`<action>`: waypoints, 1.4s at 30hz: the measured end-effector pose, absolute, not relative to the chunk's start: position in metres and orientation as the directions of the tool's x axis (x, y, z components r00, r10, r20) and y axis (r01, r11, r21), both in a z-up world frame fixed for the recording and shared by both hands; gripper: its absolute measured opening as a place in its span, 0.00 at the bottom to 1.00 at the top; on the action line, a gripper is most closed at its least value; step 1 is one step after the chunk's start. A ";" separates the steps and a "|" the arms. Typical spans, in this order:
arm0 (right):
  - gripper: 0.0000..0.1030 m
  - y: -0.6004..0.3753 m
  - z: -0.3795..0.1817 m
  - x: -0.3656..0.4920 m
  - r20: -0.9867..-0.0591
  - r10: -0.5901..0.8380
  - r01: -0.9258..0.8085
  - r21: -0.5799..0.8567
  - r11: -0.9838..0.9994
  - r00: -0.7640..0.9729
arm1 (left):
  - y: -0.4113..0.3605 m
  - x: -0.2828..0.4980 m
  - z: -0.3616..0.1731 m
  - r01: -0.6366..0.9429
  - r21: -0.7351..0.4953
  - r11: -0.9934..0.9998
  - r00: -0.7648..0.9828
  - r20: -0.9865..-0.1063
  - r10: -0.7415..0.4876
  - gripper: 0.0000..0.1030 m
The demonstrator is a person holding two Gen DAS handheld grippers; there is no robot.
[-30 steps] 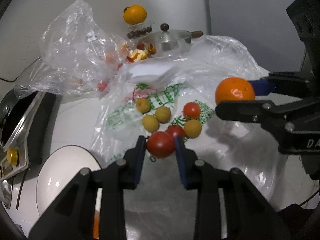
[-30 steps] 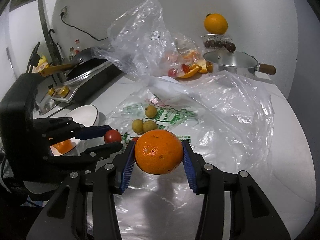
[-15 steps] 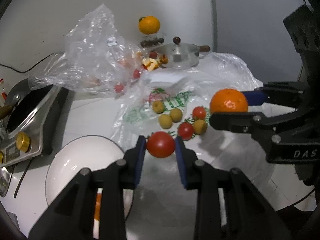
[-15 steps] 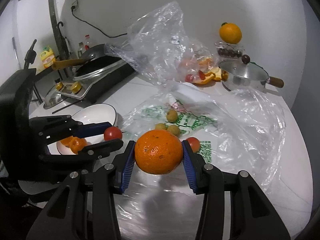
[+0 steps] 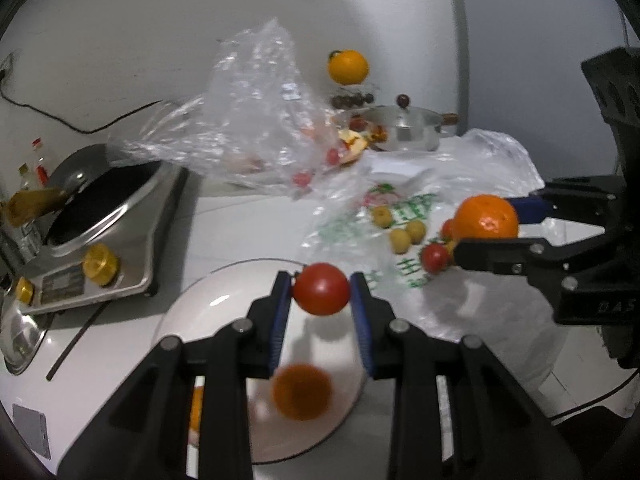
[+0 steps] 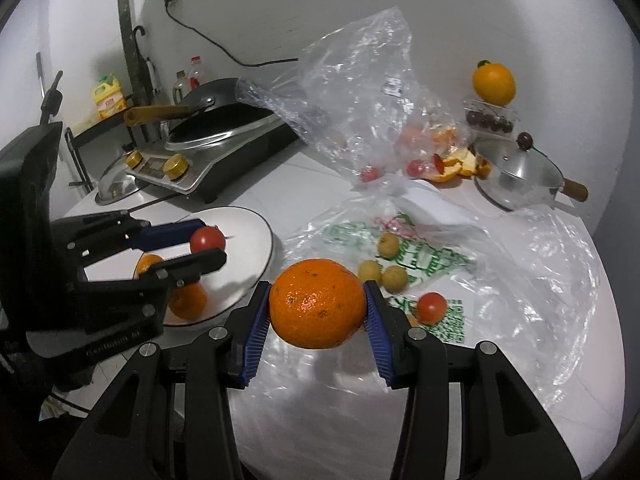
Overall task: Organize fruits
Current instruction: 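Lower the tomato onto the plate with the left gripper while the right gripper carries the orange, then lower the large orange onto the white plate and open the right gripper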
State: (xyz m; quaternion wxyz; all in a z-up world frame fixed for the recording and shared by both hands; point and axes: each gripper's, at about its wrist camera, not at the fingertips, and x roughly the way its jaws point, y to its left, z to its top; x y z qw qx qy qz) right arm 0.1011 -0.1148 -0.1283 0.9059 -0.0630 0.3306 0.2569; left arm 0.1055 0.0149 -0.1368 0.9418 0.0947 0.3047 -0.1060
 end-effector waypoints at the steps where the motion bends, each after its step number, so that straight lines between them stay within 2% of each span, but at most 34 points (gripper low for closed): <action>1: 0.47 -0.112 -0.128 0.101 -0.632 0.424 -0.510 0.053 0.858 0.648 | 0.020 0.105 -0.137 0.248 0.113 0.962 0.795 -0.591 -0.135 0.30; 20: 0.47 -0.055 -0.131 0.114 -0.664 0.438 -0.560 0.035 0.828 0.606 | 0.104 0.116 -0.157 0.090 0.022 0.996 0.786 -0.616 -0.058 0.30; 42: 0.47 -0.017 -0.144 0.135 -0.693 0.458 -0.599 0.047 0.799 0.557 | 0.122 0.127 -0.176 0.070 -0.032 0.997 0.740 -0.668 -0.074 0.31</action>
